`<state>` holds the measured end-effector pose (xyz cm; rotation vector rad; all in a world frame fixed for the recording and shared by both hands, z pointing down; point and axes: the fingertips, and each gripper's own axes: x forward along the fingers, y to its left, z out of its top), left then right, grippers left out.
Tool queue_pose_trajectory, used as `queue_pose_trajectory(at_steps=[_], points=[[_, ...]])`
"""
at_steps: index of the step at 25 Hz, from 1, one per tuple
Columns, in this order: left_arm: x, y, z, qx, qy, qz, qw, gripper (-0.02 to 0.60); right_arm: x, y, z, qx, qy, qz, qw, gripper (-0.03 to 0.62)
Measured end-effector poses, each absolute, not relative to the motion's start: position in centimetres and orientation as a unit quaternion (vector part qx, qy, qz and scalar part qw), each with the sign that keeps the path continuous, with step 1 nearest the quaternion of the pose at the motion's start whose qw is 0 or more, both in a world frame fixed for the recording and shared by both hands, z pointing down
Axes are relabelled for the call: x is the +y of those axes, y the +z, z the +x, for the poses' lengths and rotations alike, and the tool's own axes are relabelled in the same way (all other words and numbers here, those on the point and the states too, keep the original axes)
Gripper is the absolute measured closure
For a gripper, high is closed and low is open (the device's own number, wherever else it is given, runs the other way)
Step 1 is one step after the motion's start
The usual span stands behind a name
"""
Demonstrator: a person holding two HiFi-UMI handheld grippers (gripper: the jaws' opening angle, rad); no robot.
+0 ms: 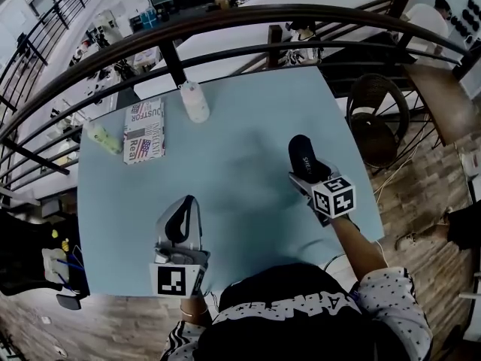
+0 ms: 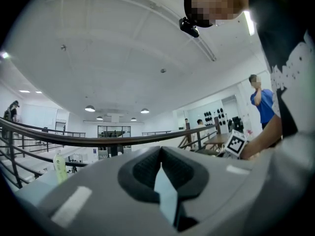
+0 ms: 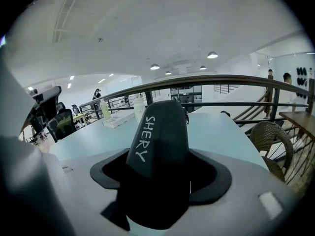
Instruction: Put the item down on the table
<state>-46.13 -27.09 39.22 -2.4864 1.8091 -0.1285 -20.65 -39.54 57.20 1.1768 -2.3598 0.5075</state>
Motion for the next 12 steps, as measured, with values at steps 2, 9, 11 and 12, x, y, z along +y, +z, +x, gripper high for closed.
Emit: queue_pose_trajectory(at_steps=[2,9,11,12], points=[[-27.2,39.5,-46.3,0.589,-0.043,-0.807,0.028,0.581,-39.8,57.8,-20.9,-0.855,0.187,0.425,0.231,0.238],[-27.6,40.3,-47.1,0.599,-0.048,-0.799,0.019,0.581,-40.7,59.6,-21.5,-0.852,0.195,0.416,0.251,0.238],[-27.8,40.6,-47.4,0.601,-0.049,-0.797,0.016,0.581,-41.0,60.2,-21.8,-0.851,0.196,0.413,0.258,0.238],[-27.9,40.7,-47.5,0.603,-0.050,-0.796,0.014,0.581,-41.1,60.5,-21.9,-0.850,0.197,0.412,0.262,0.238]])
